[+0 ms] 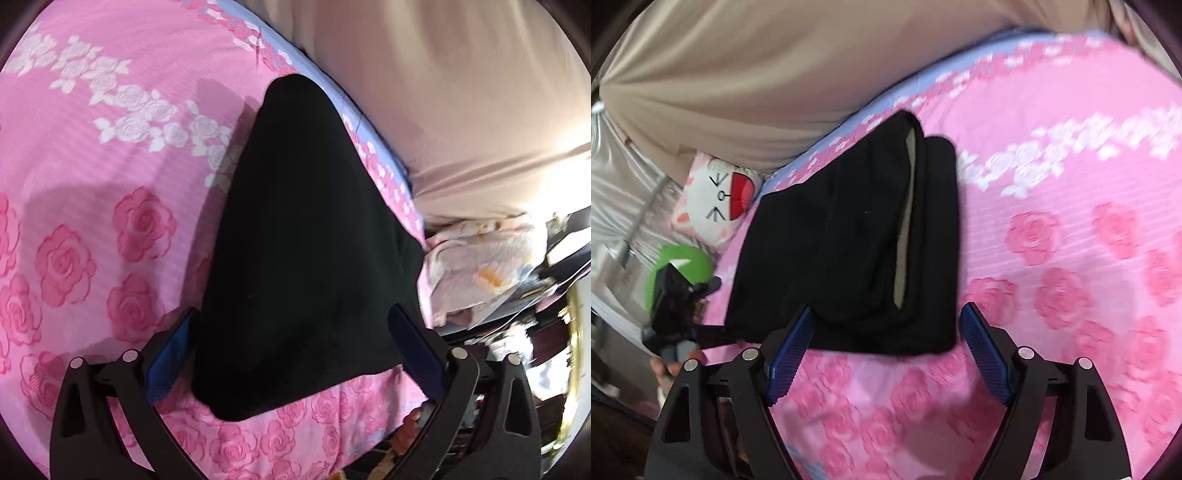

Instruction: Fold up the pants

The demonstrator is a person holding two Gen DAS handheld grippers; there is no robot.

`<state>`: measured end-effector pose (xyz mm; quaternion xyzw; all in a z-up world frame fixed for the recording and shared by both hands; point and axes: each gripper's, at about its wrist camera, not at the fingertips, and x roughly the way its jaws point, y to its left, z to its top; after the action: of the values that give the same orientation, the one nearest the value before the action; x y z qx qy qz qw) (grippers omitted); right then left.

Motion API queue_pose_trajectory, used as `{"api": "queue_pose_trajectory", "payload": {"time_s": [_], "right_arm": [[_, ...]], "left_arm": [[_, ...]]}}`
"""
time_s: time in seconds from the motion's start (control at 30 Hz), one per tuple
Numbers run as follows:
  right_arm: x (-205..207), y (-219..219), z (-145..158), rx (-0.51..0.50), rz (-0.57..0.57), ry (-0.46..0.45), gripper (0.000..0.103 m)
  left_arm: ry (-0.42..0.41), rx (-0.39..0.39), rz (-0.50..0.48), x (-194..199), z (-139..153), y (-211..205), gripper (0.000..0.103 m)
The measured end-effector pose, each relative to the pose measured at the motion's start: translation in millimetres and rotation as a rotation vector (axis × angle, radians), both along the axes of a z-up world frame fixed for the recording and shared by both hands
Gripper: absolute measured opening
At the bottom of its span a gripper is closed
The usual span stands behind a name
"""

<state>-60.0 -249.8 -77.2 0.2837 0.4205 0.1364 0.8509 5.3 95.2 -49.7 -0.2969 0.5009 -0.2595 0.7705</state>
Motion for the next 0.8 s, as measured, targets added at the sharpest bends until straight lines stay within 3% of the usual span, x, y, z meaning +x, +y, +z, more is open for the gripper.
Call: {"api": "queue_pose_trajectory", "payload": {"time_s": [0.1, 0.17, 0.2, 0.23, 0.3, 0.4, 0.5, 0.57, 0.67, 0.73, 0.8], "right_arm": [[11, 6, 0, 0.011, -0.010, -0.014, 0.084], [16, 9, -1, 0.003, -0.017, -0.024, 0.077], [21, 14, 1, -0.017, -0.014, -0.035, 0.054], [23, 17, 3, -0.045, -0.017, -0.039, 0.044], [25, 23, 15, -0.083, -0.010, -0.069, 0.036], [18, 36, 45, -0.177, -0.002, -0.134, 0.033], [-6, 34, 64, -0.193, 0.017, -0.159, 0.033], [-18, 29, 56, -0.186, 0.029, -0.125, 0.036], [-27, 20, 9, -0.191, 0.027, 0.014, 0.057], [-34, 5, -1, -0.054, -0.014, 0.003, 0.060], [-36, -1, 0, -0.006, -0.029, 0.019, 0.066]], "left_arm": [[-0.031, 0.084, -0.019, 0, 6, -19, 0.098], [-0.060, 0.155, -0.031, 0, 9, -32, 0.094], [-0.074, 0.210, -0.021, 1, 11, -37, 0.075], [-0.080, 0.253, -0.011, 1, 13, -39, 0.057], [-0.106, 0.249, -0.022, -1, 21, -37, 0.044], [-0.180, 0.269, -0.021, -14, 47, -35, 0.038], [-0.184, 0.259, -0.063, -38, 61, -28, 0.039], [-0.154, 0.283, -0.092, -50, 56, -30, 0.042], [-0.080, 0.410, -0.115, -57, 18, -40, 0.064], [-0.090, 0.392, -0.070, -62, 13, -35, 0.074], [-0.099, 0.411, -0.061, -63, 18, -37, 0.087]]}}
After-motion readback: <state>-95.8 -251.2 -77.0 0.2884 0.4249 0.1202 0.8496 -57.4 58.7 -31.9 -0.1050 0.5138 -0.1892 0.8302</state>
